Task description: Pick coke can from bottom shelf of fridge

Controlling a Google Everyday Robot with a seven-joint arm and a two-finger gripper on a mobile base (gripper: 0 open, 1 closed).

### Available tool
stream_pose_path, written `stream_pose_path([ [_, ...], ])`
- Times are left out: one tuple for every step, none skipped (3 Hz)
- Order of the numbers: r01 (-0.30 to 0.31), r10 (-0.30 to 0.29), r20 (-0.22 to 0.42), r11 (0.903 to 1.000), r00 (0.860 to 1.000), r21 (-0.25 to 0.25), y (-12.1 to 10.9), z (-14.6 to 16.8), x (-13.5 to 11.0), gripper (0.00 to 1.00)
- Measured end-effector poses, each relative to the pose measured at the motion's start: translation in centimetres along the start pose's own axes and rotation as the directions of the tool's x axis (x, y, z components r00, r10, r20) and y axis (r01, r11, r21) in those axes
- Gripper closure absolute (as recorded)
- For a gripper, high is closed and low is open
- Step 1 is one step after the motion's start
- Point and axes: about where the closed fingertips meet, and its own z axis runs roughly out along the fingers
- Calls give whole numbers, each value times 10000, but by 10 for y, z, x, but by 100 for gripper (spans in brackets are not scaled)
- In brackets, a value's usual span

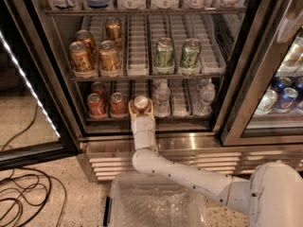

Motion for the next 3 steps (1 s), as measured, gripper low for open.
stream_pose_path([
  [-312, 377, 486, 9914, 9981, -1272, 10, -18, -36, 100],
  [-588, 808, 567, 9467, 9951, -3167, 23, -44, -76, 100],
  [216, 296, 1041, 8881, 9941, -4591, 18, -61, -127, 100],
])
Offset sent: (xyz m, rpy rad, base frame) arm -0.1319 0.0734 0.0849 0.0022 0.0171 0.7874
